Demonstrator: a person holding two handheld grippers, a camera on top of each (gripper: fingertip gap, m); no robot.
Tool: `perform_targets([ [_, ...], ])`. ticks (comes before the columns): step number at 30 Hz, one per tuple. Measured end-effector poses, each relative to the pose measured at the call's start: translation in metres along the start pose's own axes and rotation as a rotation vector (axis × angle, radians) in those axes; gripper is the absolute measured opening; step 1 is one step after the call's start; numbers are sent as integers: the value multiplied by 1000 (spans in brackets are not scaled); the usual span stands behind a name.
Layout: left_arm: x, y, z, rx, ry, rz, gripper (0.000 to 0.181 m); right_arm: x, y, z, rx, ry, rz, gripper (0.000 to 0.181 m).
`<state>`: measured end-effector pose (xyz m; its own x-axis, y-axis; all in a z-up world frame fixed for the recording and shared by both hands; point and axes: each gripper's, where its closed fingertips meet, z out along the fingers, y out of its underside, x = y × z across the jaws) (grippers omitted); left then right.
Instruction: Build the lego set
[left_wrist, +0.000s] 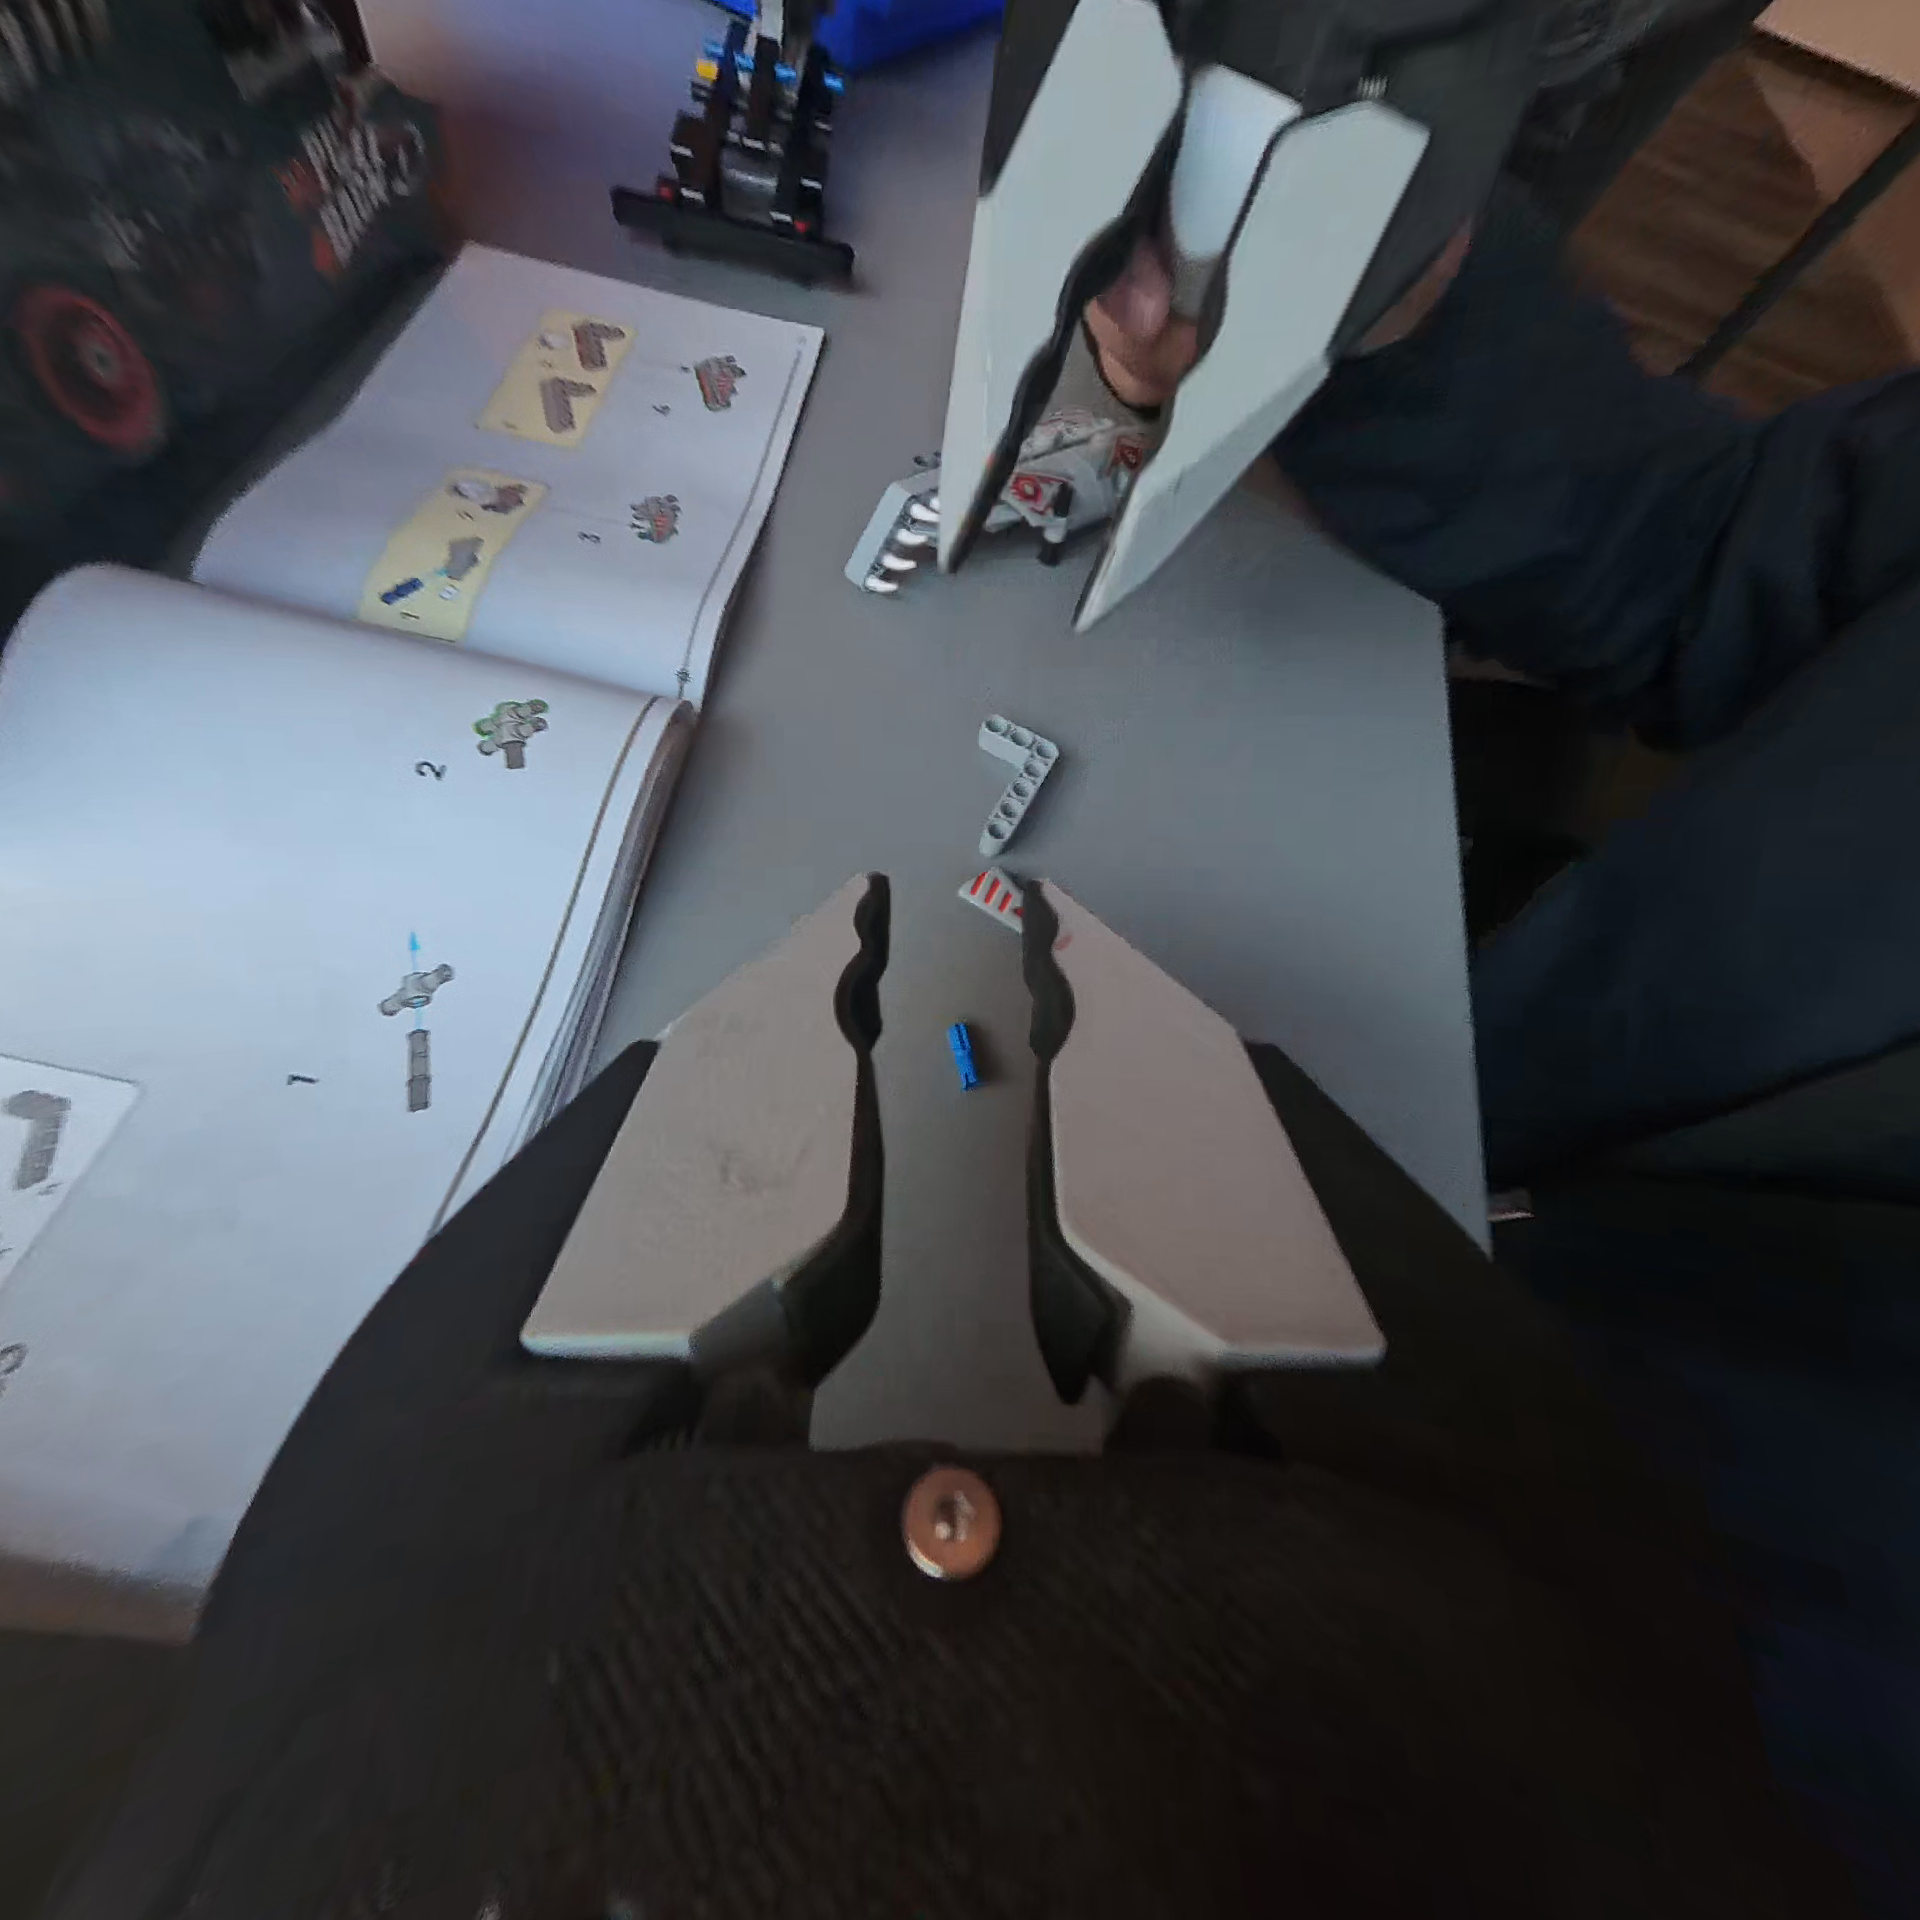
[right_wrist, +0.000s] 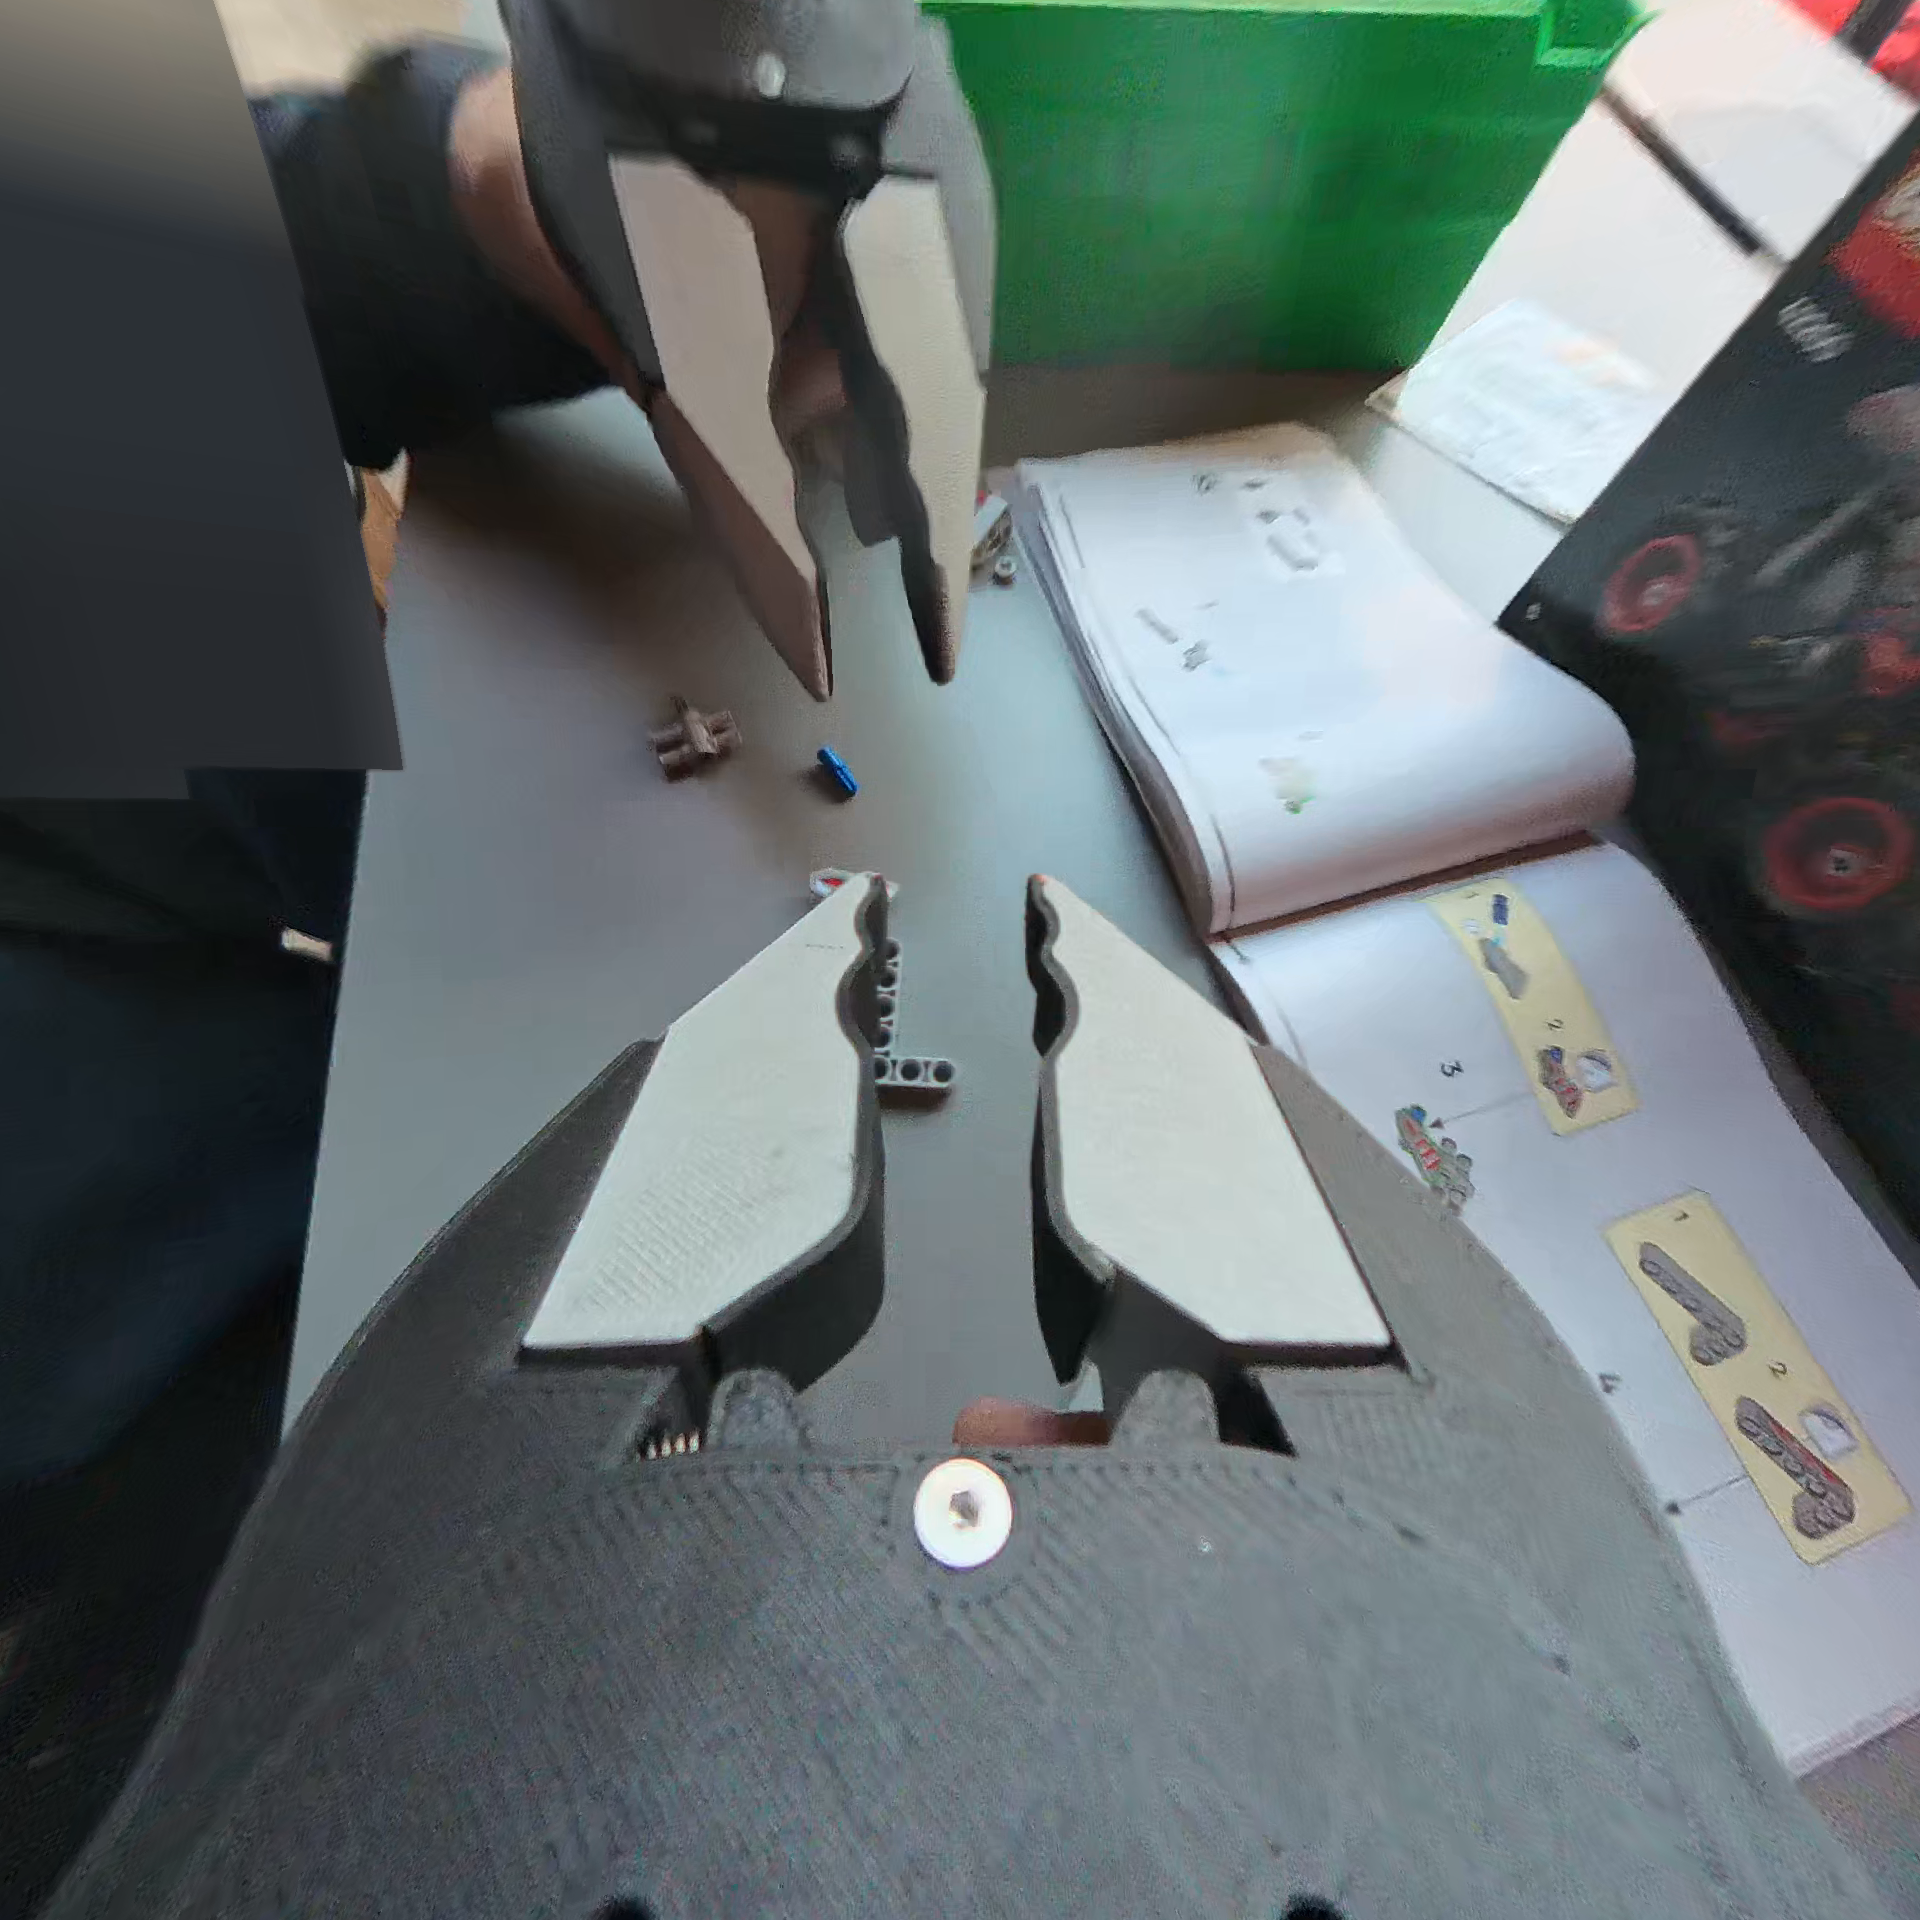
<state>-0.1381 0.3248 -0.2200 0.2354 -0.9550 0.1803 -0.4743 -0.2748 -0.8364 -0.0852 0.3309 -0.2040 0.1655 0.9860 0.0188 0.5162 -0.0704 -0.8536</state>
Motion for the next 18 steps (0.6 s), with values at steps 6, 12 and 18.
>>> perform_targets([
  [6, -3, 12, 2, -36, -61, 41, 23, -18, 44, 11, -211, -90, -65, 24],
  [12, -10, 31, -1, -110, -78, 9, 24, -21, 61, 28, -355, -59, -154, 6],
  [18, -4, 37, -4, -114, -36, -13, 23, 2, 56, 37, -354, 28, -139, 5],
])
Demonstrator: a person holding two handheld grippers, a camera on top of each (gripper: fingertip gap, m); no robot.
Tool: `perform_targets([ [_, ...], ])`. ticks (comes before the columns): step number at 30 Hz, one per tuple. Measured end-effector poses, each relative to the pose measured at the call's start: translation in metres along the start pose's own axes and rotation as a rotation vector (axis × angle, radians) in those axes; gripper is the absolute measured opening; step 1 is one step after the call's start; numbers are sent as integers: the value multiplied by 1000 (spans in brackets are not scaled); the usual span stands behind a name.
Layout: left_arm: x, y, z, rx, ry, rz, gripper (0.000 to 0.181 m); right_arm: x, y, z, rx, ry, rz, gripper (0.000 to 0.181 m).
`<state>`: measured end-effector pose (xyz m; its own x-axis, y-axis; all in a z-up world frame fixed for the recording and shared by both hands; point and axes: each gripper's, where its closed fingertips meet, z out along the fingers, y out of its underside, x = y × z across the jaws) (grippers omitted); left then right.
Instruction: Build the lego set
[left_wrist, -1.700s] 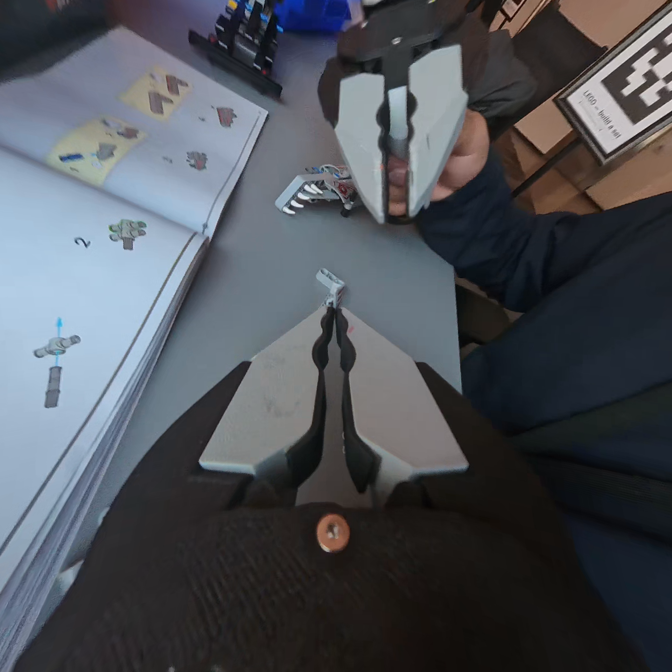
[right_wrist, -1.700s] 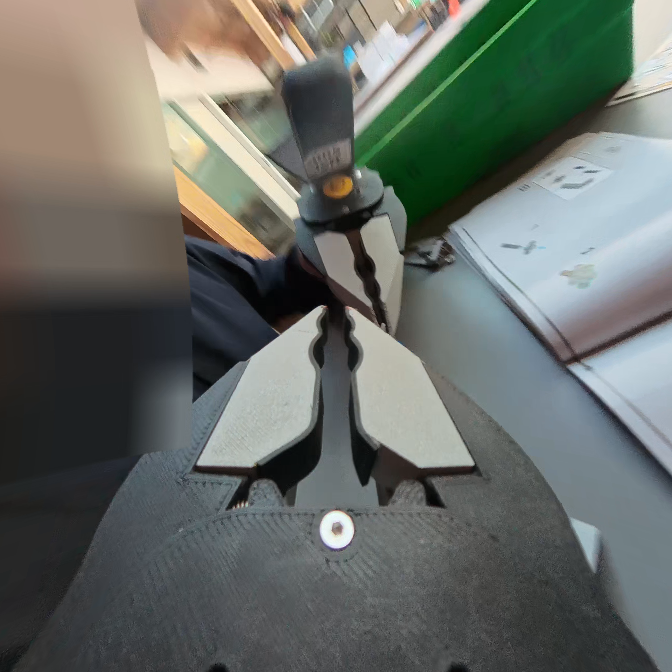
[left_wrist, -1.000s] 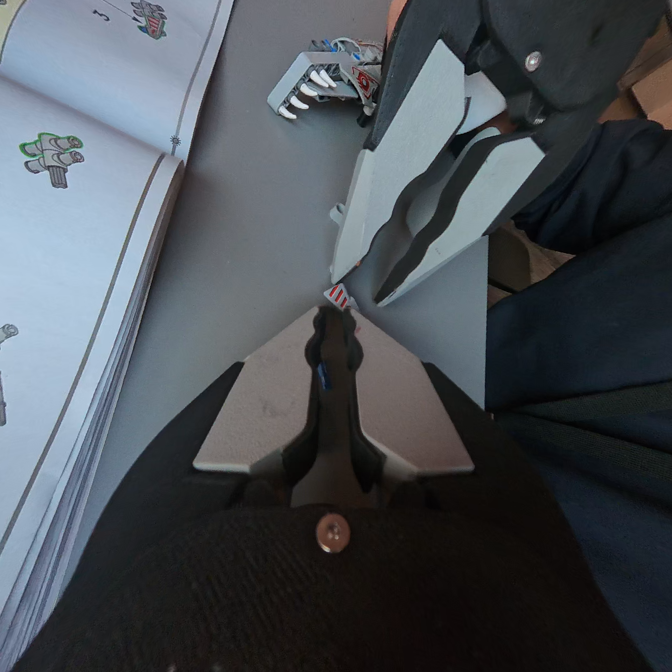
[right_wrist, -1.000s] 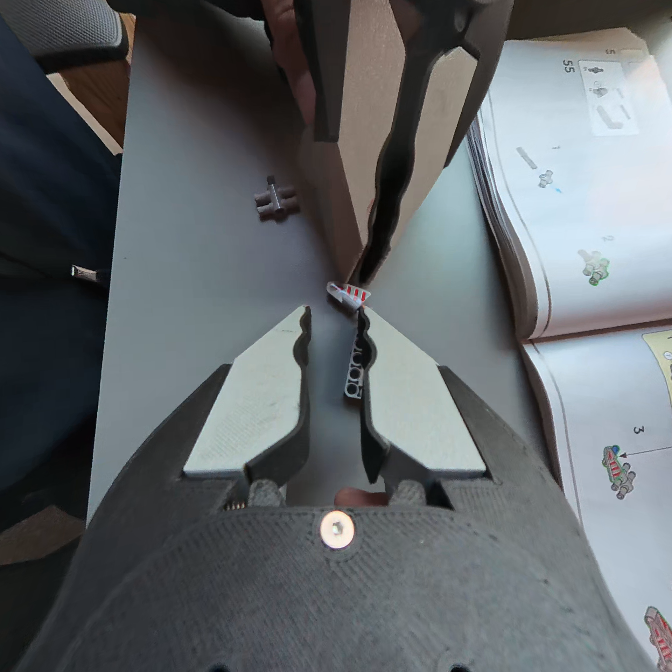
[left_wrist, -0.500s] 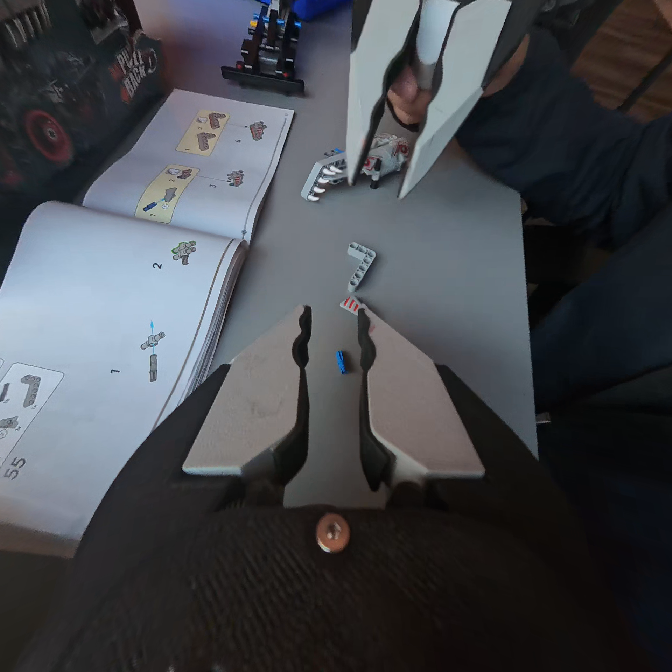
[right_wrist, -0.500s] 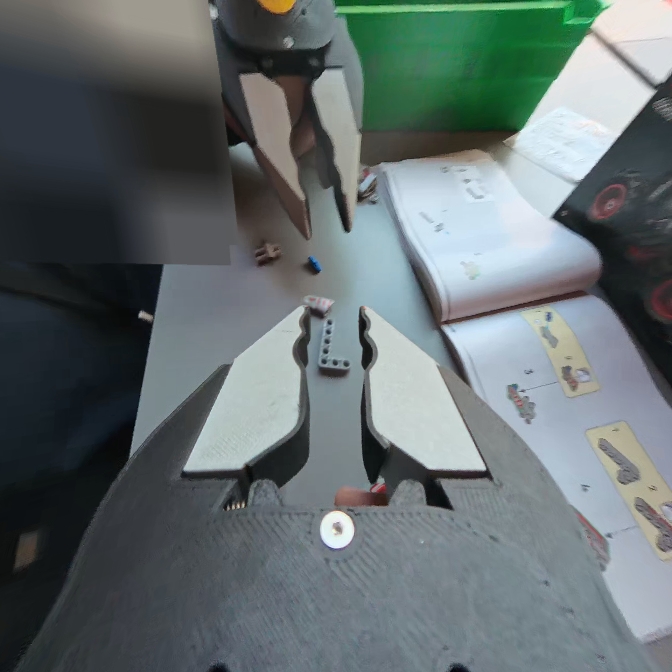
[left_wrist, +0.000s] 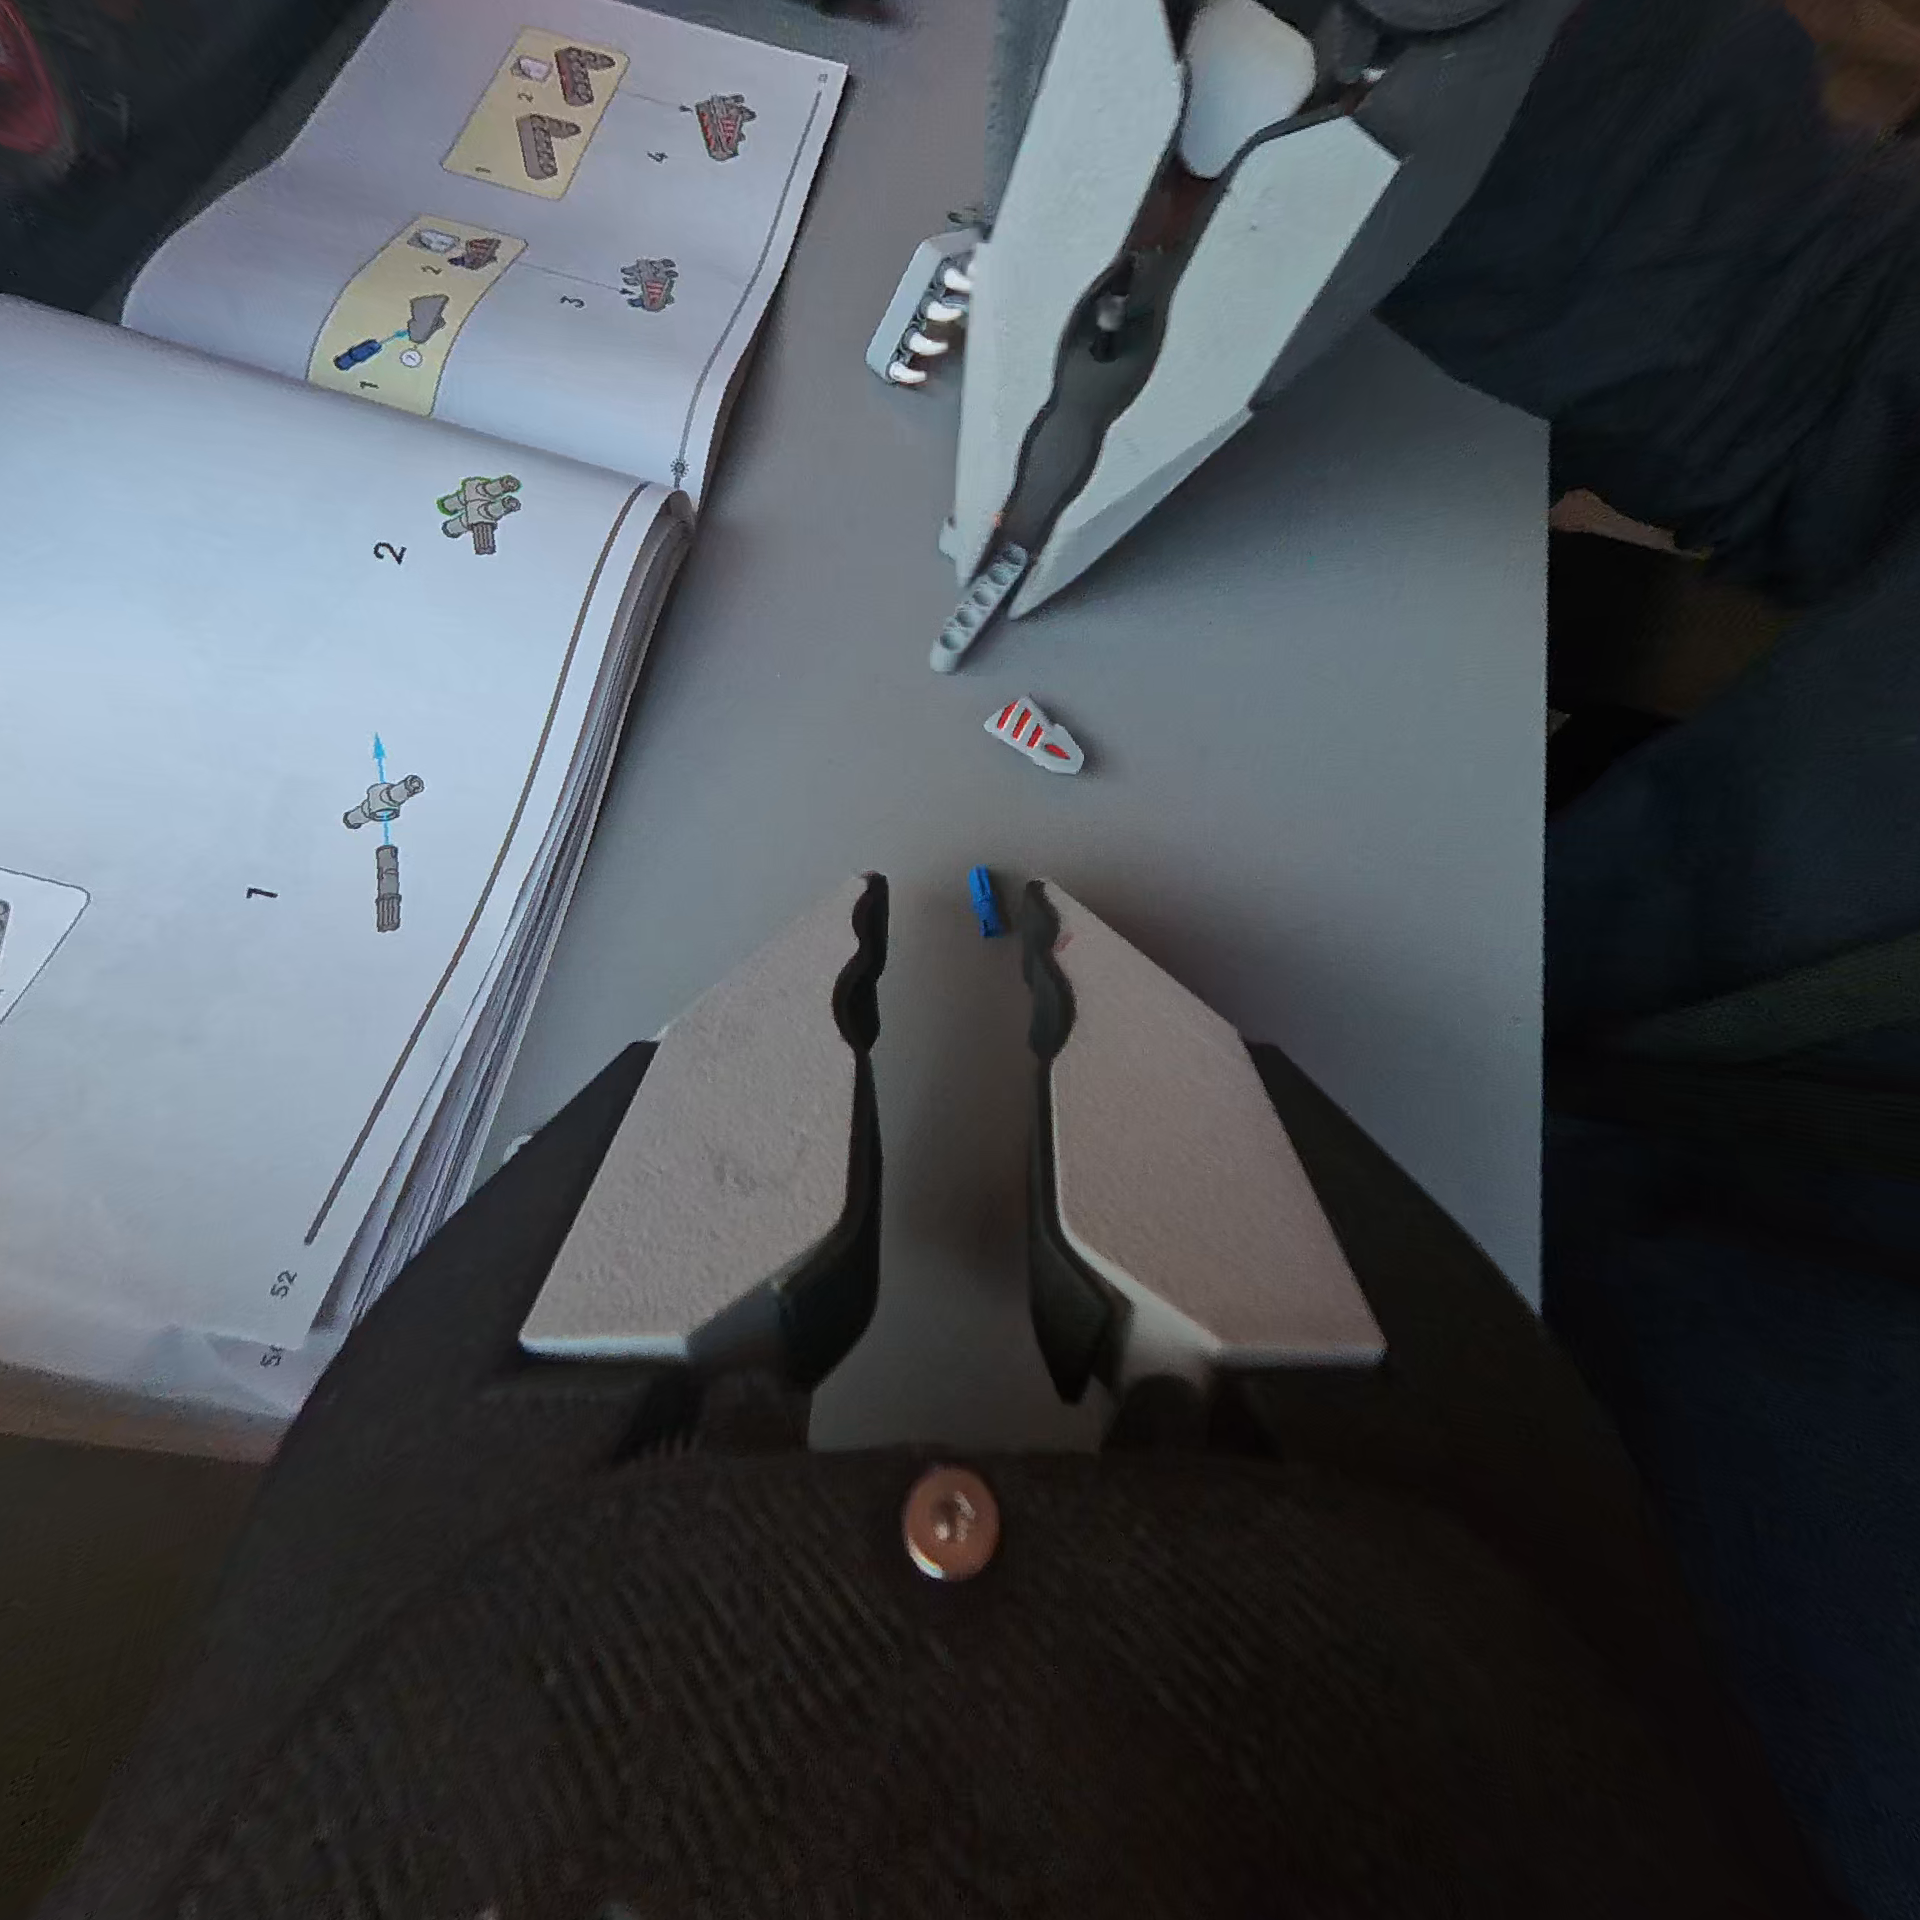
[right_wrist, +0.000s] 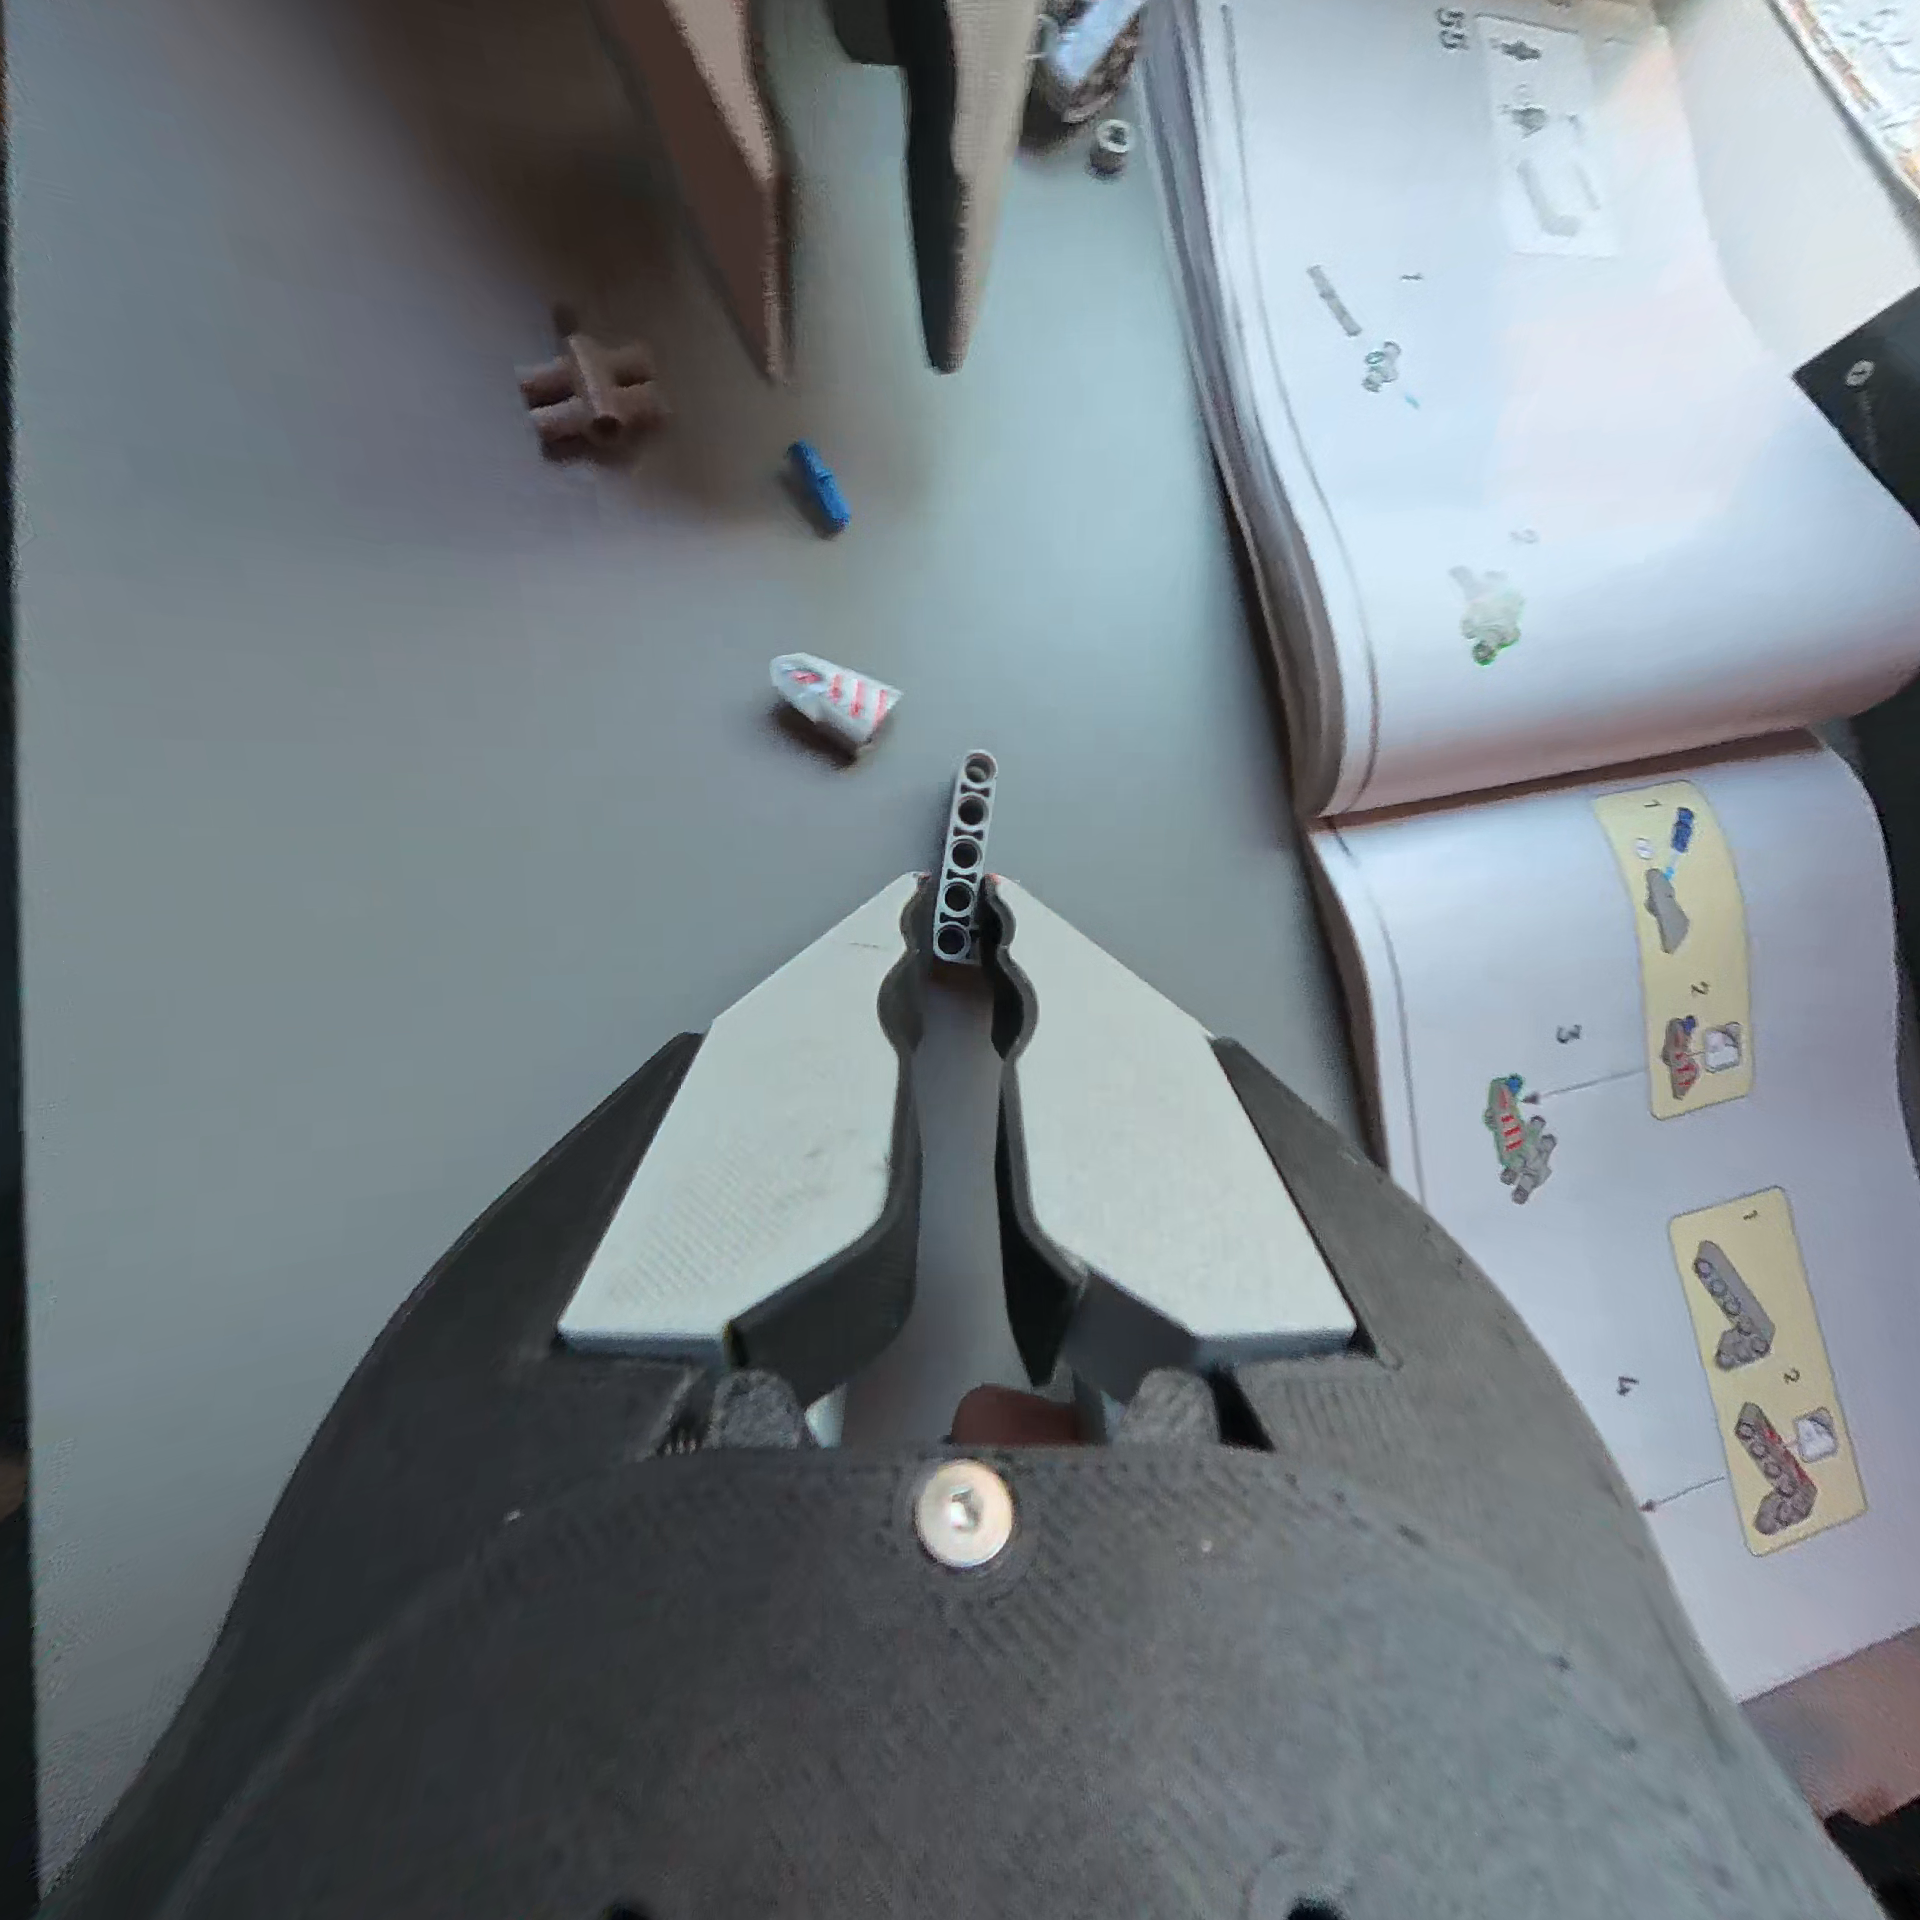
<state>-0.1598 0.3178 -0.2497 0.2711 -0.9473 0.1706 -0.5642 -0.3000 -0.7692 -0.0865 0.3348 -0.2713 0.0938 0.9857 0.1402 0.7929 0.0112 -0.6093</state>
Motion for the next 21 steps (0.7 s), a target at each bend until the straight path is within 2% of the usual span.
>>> perform_targets([
  [5, 5, -3, 1, 14, -5, 15, 23, 24, -6, 6, 0, 119, 46, 8],
  [9, 7, -5, 2, 25, -11, 31, 24, 14, -21, -9, 144, 39, 84, 17],
  [11, 6, -4, 3, 22, -18, 36, 24, 10, -28, -24, 234, 6, 112, 22],
  [14, 4, -6, 3, 35, -30, 34, 25, 18, -36, -55, 386, 31, 141, 22],
  [18, 2, -12, 0, 73, -26, 12, 27, 44, -46, -111, 656, 96, 243, 18],
  [21, -1, -17, -2, 105, -45, 25, 27, 69, -37, -139, 804, 173, 360, 17],
])
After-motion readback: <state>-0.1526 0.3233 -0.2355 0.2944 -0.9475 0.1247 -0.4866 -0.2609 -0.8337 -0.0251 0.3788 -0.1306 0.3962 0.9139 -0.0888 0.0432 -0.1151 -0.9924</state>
